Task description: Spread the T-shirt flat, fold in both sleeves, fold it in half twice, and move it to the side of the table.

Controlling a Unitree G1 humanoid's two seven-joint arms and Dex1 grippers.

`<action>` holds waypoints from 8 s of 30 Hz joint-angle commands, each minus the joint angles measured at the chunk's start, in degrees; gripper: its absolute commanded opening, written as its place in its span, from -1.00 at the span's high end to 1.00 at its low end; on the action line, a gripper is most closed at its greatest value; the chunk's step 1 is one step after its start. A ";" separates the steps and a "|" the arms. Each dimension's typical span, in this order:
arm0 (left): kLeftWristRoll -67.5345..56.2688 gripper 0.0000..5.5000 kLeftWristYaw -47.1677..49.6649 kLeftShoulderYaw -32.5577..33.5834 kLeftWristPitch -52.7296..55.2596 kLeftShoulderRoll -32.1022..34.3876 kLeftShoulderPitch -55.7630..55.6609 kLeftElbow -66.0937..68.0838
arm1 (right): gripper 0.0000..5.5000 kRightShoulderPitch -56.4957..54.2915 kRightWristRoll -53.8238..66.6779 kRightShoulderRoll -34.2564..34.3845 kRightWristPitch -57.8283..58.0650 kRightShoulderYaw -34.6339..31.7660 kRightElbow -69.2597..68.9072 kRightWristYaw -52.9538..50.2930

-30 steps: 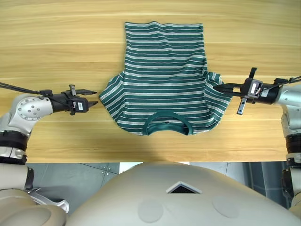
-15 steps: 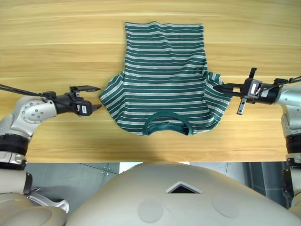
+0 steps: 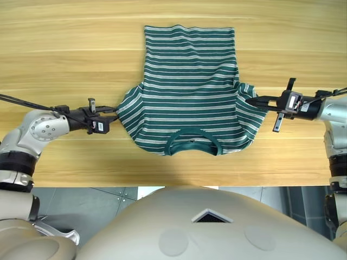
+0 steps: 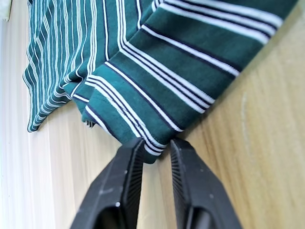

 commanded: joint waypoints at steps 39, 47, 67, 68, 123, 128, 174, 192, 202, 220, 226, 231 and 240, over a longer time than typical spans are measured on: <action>-1.69 0.99 -0.96 3.31 3.86 1.41 2.85 -14.26 | 1.00 -0.08 -0.55 1.83 -0.43 0.40 -0.03 -0.58; 1.13 0.99 0.08 1.83 5.03 -2.80 -0.76 -13.85 | 1.00 -0.12 -0.26 2.88 -0.70 1.25 -1.22 -0.58; -3.20 0.99 -2.20 -1.25 4.07 -9.61 -4.18 -18.53 | 1.00 -0.44 -0.35 4.18 -2.32 2.66 0.38 -0.82; -3.88 0.99 -2.34 -1.31 4.27 -10.11 -4.43 -19.45 | 1.00 -0.55 -0.36 4.27 -2.44 2.74 0.62 -0.78; -15.97 -0.42 -11.33 -3.50 14.41 -20.83 -6.45 -14.78 | 1.00 -0.53 -0.62 4.80 -2.40 3.91 -2.57 -2.52; -18.21 -0.70 -12.48 1.29 13.50 -14.28 -2.42 -15.70 | 1.00 -0.39 -0.52 4.68 -2.02 3.85 -3.12 -2.72; -17.51 -0.95 -18.50 -3.26 11.89 -13.71 5.44 -16.46 | 1.00 -0.37 -0.65 3.43 -0.08 1.83 -2.92 -4.82; -19.47 -0.96 -16.61 -0.22 13.10 -15.54 2.89 -17.32 | 0.27 16.21 -21.97 -9.47 3.22 -5.26 -4.37 -24.63; -19.15 -0.96 -16.46 -0.34 12.77 -16.31 2.31 -16.79 | 0.27 12.64 -24.21 -6.91 3.64 -0.92 -0.94 -25.98; -18.88 -0.96 -16.55 -0.74 12.38 -17.20 1.69 -15.78 | 0.68 6.29 -27.13 -4.49 -0.27 6.16 10.34 -29.05; -18.83 -0.96 -16.46 -0.64 12.34 -17.28 1.77 -15.67 | 0.99 5.74 -26.95 -4.37 -1.65 6.51 12.09 -29.38; -18.61 -0.96 -16.05 -0.55 12.31 -17.48 1.91 -15.50 | 0.99 4.57 -26.69 -4.24 -3.34 6.66 13.36 -29.92; -18.59 -0.96 -15.95 -0.53 12.21 -17.61 1.97 -15.49 | 0.99 3.94 -20.12 -3.18 -6.43 4.58 4.90 -29.31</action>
